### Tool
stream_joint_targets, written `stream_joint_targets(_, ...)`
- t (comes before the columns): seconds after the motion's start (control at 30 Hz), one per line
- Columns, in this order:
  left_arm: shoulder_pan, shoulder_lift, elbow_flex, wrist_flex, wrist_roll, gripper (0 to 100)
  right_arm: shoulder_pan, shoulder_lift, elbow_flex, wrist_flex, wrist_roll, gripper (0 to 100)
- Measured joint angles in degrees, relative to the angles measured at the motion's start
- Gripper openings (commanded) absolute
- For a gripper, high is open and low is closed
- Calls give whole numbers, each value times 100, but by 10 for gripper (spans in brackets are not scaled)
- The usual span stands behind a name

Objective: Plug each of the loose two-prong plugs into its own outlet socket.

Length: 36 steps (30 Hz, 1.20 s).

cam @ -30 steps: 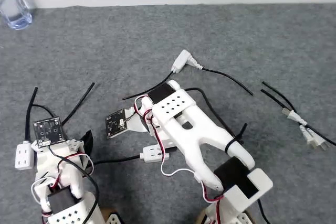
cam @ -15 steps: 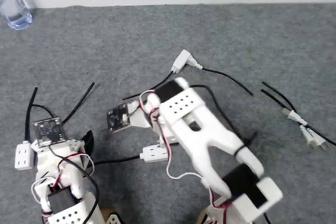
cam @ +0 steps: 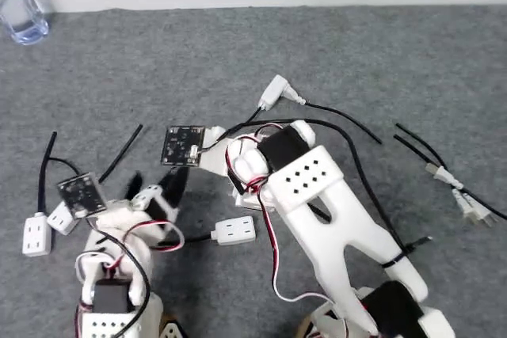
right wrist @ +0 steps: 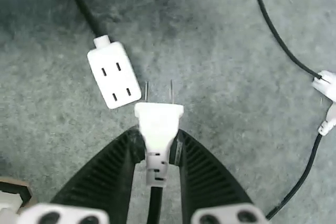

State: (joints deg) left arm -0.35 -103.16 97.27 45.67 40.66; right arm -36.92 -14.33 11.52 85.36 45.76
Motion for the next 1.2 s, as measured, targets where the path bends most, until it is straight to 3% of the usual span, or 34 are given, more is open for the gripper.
stream_joint_targets(0.1,229,0,0,44,1046,330,413,-9,325,-211,-26,9)
stream_joint_targets(0.3,-9,-9,0,475,941,330,1477,141,1969,-1336,677,9)
stream_joint_targets(0.47,-26,-9,0,607,888,330,1960,668,2189,-1732,1257,9)
stream_joint_targets(0.73,-70,-9,0,703,897,330,1996,1574,2189,-1767,1433,23)
stream_joint_targets(0.93,-62,-9,0,730,870,330,1996,1653,2189,-1767,1442,169)
stream_joint_targets(1.2,-62,-9,0,730,870,330,1987,1662,2189,-1767,1442,172)
